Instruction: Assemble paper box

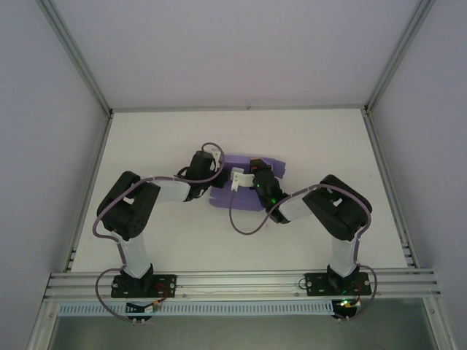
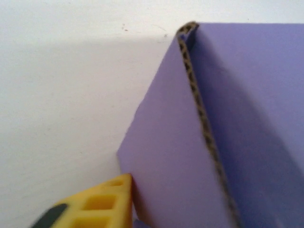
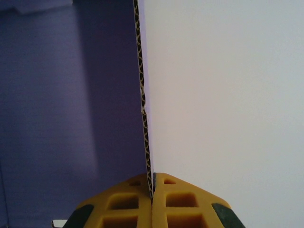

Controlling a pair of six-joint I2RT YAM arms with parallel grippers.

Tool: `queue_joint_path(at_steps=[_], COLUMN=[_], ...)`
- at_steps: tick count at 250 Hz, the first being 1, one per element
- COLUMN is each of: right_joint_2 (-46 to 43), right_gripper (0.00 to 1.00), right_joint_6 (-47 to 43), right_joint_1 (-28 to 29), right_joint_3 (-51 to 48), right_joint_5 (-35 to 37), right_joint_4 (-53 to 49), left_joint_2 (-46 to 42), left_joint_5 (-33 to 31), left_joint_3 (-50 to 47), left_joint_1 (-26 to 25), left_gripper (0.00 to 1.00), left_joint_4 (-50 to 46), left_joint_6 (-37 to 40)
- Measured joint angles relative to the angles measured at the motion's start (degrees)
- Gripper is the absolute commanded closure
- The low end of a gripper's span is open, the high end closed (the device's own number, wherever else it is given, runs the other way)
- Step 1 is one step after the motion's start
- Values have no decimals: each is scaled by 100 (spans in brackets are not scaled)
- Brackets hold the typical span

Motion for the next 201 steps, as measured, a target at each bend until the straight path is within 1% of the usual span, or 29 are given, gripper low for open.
queue_joint_path(at_steps=[15, 24, 33, 44, 53, 60, 69, 77, 78, 88, 99, 105, 107, 126, 139, 155, 180, 201], right_joint_2=[-39, -98, -175, -304, -433, -577, -734, -876, -890, -1058, -1279, -1397, -1453, -1921, -2253, -2629, -3018, -2977], right_gripper=[100, 98, 94, 87, 79, 69, 55, 40, 37, 29, 22, 19, 16, 10, 8, 0, 0, 0], right_joint_6=[101, 205, 319, 501, 708, 942, 1213, 1482, 1504, 1829, 2234, 2465, 2542, 3410, 4002, 4778, 5925, 6677], right_joint_1=[2, 2, 2, 2, 2, 9, 20, 35, 35, 39, 31, 4, 0, -107, -262, -520, -1005, -1322], right_joint_3=[28, 42, 46, 59, 76, 103, 140, 186, 190, 234, 275, 297, 304, 413, 509, 660, 1054, 1504], right_joint_5=[2, -2, -15, -44, -116, -199, -315, -431, -437, -570, -734, -841, -881, -1314, -1663, -2135, -3023, -3604], right_joint_4=[-120, -251, -404, -688, -953, -1281, -1661, -2035, -2072, -2492, -2977, -3228, -3329, -4138, -4625, -5121, -5748, -6129], left_joint_2=[0, 0, 2, 4, 11, 17, 22, 22, 22, 22, 22, 22, 22, 22, 22, 22, 13, -13], left_joint_5=[-151, -264, -363, -472, -562, -597, -625, -632, -636, -645, -647, -647, -647, -643, -638, -636, -595, -457], left_joint_3=[33, 52, 59, 61, 70, 74, 81, 83, 85, 85, 85, 85, 85, 81, 46, -13, -109, -203], left_joint_1=[-33, -66, -94, -131, -160, -170, -179, -179, -179, -179, -181, -186, -190, -208, -221, -234, -264, -282], left_gripper=[96, 99, 100, 100, 100, 100, 100, 100, 100, 100, 100, 100, 100, 100, 100, 100, 100, 100], left_joint_4=[-22, -48, -57, -66, -70, -76, -79, -79, -76, -68, -39, -31, -28, 7, 79, 133, 249, 365], left_joint_6=[90, 133, 160, 192, 203, 205, 212, 219, 223, 225, 236, 258, 269, 339, 442, 553, 726, 828])
